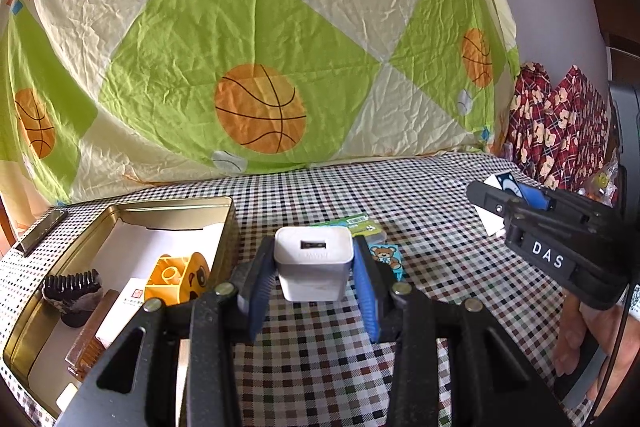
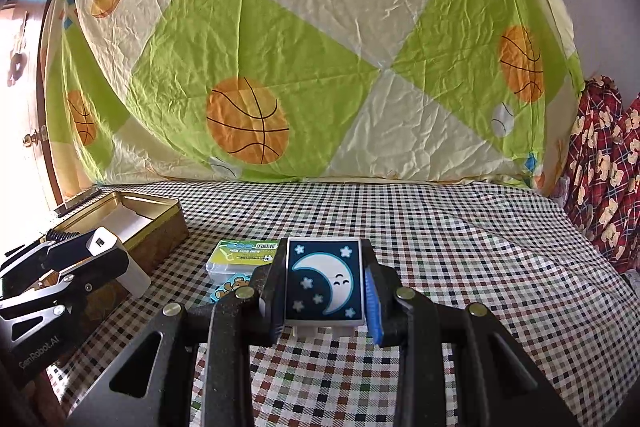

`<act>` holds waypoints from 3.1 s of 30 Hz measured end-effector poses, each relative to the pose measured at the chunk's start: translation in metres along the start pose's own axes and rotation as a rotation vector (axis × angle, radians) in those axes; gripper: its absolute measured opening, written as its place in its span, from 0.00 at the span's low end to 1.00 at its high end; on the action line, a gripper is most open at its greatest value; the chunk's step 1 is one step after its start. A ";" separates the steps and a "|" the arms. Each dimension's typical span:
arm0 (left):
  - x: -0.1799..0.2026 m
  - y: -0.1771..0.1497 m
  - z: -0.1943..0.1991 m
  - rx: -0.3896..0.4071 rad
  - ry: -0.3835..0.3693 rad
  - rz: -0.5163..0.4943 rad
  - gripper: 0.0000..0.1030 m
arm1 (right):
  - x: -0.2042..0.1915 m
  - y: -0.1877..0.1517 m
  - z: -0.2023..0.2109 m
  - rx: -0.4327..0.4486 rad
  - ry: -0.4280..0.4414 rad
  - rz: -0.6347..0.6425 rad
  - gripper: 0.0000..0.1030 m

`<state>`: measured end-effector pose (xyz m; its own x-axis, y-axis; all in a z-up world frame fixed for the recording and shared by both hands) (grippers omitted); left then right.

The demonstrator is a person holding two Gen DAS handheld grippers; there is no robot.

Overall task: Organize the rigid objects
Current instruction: 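Carry the white charger with the left tool while the right tool carries the moon block toward the tin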

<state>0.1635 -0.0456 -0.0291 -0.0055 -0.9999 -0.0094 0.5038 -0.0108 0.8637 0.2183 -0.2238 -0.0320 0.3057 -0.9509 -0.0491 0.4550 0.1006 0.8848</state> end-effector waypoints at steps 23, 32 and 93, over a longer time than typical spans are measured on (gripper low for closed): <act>-0.003 -0.001 0.020 0.099 0.008 0.021 0.36 | -0.011 -0.004 0.022 0.073 0.012 0.011 0.33; -0.003 -0.002 0.025 0.113 0.000 0.021 0.36 | -0.012 -0.005 0.025 0.073 0.030 0.013 0.33; -0.056 -0.020 0.057 0.119 0.011 0.101 0.36 | -0.118 -0.014 0.033 0.053 0.212 0.133 0.33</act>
<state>0.1046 0.0104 -0.0169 0.0501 -0.9959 0.0752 0.3955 0.0889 0.9142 0.1488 -0.1225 -0.0230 0.5313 -0.8469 -0.0215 0.3562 0.2002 0.9127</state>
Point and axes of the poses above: each gripper's, at about its wrist camera, not at the fingertips, and z roughly against the way its jaws point, x to its right, y to its top, the point moved 4 cm from there along -z, roughly the way its jaws point, and after that the axes turned 7 degrees about -x, right-handed, at the moved point
